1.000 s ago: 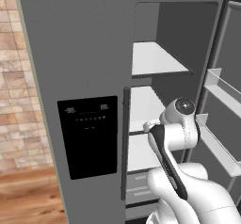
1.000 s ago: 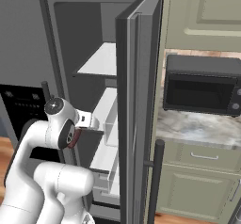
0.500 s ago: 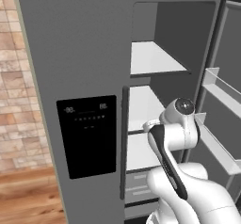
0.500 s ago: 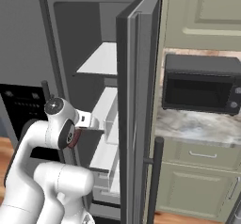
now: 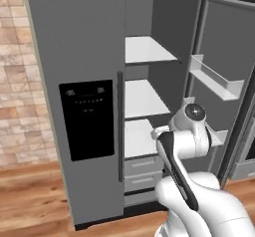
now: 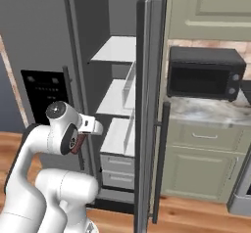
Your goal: Retrieve the sausage and cheese from the fridge and place them on the cutting board on the counter.
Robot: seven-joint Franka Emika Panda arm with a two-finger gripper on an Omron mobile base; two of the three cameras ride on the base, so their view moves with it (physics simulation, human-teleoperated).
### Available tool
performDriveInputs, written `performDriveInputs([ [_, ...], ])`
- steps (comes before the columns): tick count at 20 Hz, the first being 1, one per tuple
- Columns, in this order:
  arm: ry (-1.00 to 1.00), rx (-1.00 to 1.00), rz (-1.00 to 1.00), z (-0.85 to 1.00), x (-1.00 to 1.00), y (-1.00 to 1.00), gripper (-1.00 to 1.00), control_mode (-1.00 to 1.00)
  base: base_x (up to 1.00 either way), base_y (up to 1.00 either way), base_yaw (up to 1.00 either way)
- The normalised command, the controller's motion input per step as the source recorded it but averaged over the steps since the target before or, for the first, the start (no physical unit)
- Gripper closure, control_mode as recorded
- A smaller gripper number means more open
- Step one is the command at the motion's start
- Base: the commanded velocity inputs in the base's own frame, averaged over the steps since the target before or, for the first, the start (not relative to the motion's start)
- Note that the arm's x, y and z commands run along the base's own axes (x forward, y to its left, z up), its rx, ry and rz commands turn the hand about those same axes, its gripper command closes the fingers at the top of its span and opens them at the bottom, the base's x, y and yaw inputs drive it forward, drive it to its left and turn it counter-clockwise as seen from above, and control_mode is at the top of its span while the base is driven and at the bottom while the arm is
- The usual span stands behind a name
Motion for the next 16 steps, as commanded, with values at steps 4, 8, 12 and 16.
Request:
performDriveInputs([
  [4,0.0,0.0,0.0,0.0,0.0,0.0,1.0,1.0,-0.86,0.0,-0.05],
  [8,0.0,0.0,0.0,0.0,0.0,0.0,1.0,1.0,-0.82,0.0,-0.11],
  [12,0.0,0.0,0.0,0.0,0.0,0.0,1.0,1.0,-0.44,0.02,-0.61],
  [16,0.0,0.0,0.0,0.0,0.0,0.0,1.0,1.0,-0.24,0.03,-0.78],
])
